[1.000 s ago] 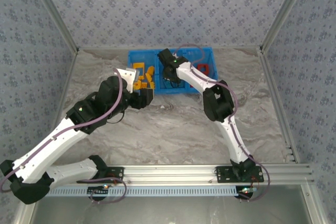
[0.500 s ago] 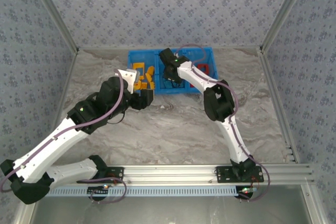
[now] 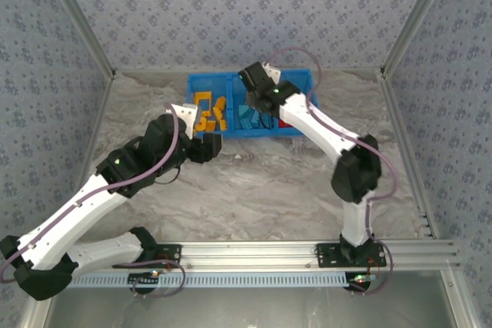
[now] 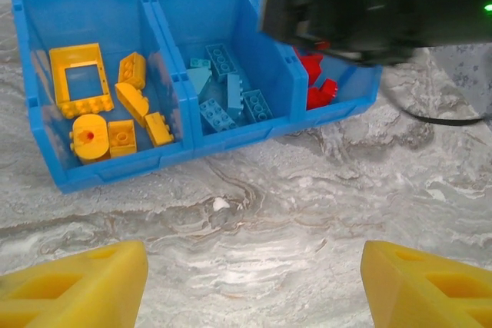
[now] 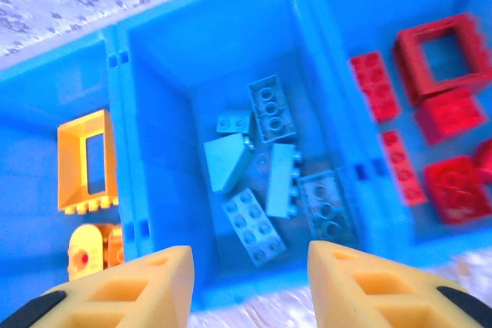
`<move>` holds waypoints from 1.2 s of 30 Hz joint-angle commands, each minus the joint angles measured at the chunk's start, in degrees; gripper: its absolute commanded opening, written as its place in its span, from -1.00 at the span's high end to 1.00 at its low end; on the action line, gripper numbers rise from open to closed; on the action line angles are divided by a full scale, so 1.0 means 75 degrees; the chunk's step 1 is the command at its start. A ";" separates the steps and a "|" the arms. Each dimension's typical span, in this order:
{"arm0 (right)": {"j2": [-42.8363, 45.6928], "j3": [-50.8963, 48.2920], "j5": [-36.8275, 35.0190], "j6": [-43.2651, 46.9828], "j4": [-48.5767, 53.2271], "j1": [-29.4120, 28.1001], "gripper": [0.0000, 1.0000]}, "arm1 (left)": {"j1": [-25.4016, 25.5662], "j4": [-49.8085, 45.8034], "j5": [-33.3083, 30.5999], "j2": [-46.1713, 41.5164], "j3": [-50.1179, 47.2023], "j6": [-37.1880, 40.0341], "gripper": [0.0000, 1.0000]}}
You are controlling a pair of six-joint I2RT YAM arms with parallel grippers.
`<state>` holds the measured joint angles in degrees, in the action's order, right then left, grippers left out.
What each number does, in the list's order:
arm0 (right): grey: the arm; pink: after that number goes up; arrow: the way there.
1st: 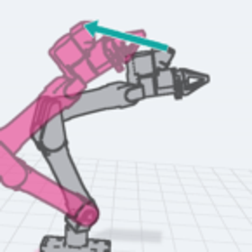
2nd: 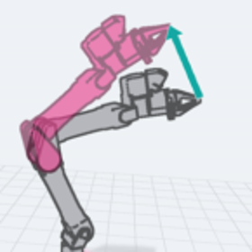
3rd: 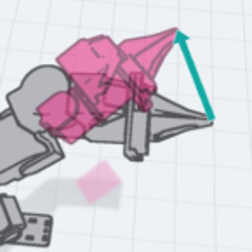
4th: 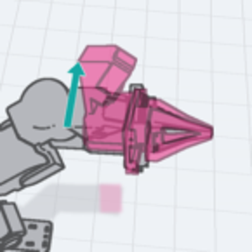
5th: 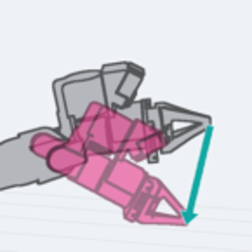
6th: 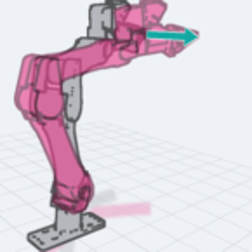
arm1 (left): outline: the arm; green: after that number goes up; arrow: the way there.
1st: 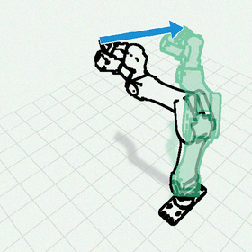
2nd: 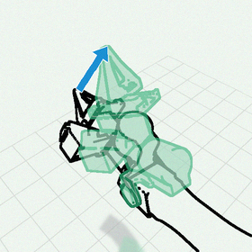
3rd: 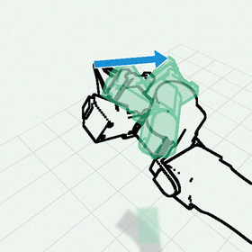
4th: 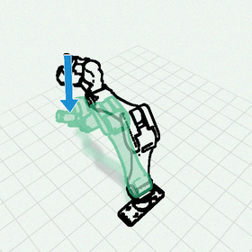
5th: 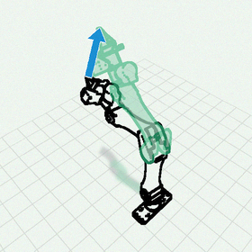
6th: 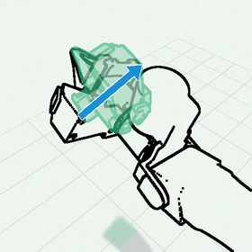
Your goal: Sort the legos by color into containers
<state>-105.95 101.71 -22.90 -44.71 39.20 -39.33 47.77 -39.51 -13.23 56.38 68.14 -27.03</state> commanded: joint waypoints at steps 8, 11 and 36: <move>0.5804 -0.5457 -0.0982 0.2059 -0.1055 -0.0738 -1.00 | -0.1952 -0.0907 0.0921 -0.0796 -0.0885 -0.1002 -0.62; 0.7348 -0.6436 -0.1767 0.2047 -0.0393 -0.0770 -1.00 | -0.2909 -0.0707 0.1194 -0.1173 -0.1448 -0.0851 -0.96; 0.5364 -1.1326 0.0557 0.5555 -0.9269 0.4524 -1.00 | -0.5905 0.7072 -0.1735 0.1406 -0.5693 0.2206 -0.96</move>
<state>-61.25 14.66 -24.64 -6.66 -18.79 -6.61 4.36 2.55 -28.84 61.43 23.55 -15.62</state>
